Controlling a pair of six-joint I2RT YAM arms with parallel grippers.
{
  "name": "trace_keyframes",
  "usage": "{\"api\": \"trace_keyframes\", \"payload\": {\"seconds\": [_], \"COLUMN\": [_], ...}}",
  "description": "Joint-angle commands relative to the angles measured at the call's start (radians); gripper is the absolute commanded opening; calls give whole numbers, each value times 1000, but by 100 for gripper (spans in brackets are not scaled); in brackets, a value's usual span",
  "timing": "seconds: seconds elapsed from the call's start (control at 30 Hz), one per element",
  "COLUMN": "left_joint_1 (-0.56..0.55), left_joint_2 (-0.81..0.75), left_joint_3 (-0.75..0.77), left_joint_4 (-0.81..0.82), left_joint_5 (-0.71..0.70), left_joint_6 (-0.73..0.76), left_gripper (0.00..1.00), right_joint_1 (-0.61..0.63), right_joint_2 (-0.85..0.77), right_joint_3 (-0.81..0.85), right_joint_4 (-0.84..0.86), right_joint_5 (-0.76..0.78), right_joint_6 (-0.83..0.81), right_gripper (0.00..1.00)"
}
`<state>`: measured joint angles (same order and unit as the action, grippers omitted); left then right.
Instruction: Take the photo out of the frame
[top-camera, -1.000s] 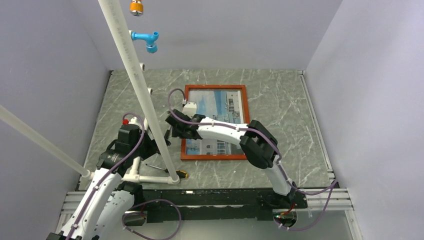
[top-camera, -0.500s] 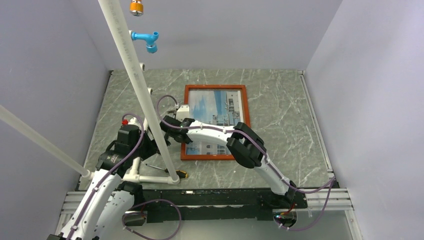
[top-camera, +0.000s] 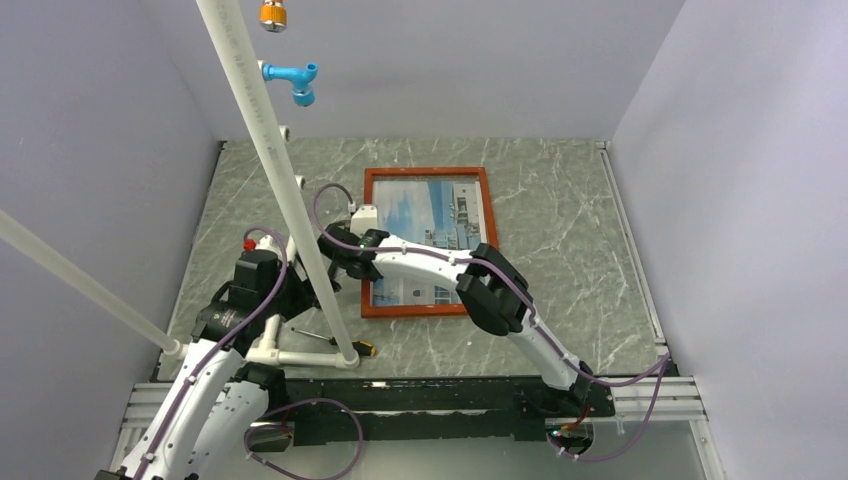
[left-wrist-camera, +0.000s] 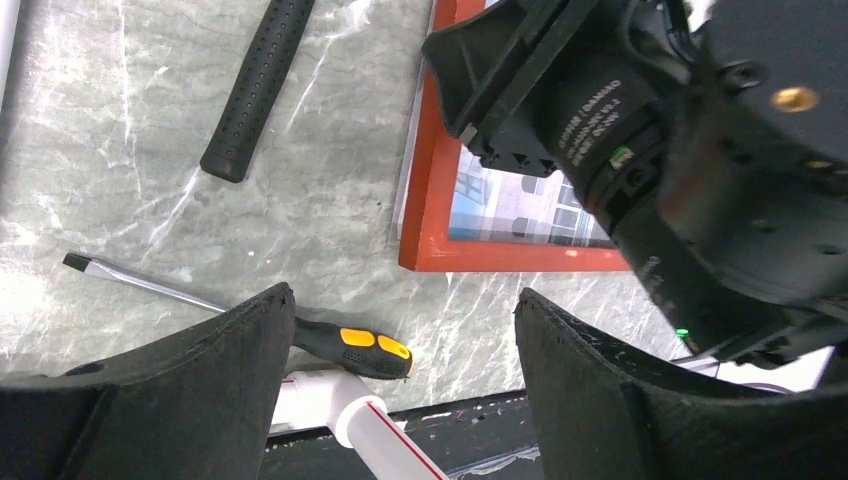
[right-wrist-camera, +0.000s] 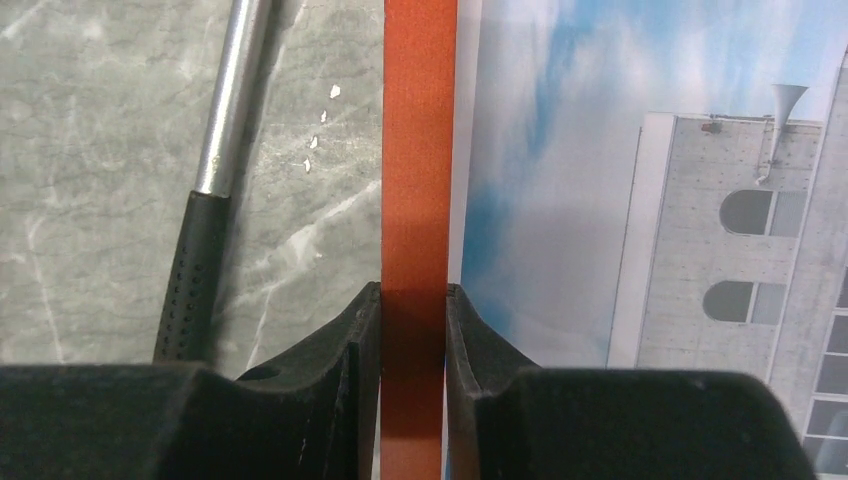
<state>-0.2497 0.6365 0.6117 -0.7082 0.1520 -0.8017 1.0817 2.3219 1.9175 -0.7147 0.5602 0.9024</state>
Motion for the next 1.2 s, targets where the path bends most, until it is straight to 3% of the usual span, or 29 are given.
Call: {"api": "trace_keyframes", "payload": {"seconds": [0.0,0.37,0.87,1.17], "left_joint_1": [5,5,5,5], "left_joint_2": [-12,-11,2,24], "left_joint_3": [4,-3,-24,-24], "left_joint_4": [10,15,46,67], "left_joint_5": [-5,1,26,39], "left_joint_6": [-1,0,3,9], "left_gripper": [84,83,83,83], "right_joint_1": [-19,-94,-369,-537], "right_joint_2": [-122,-299,-675,-805], "right_joint_3": [60,-112,-780,-964], "right_joint_4": [-64,-71,330,421], "right_joint_5": [-15,13,-180,-179], "right_joint_6": [5,-28,-439,-567], "right_gripper": [0,0,0,0]}}
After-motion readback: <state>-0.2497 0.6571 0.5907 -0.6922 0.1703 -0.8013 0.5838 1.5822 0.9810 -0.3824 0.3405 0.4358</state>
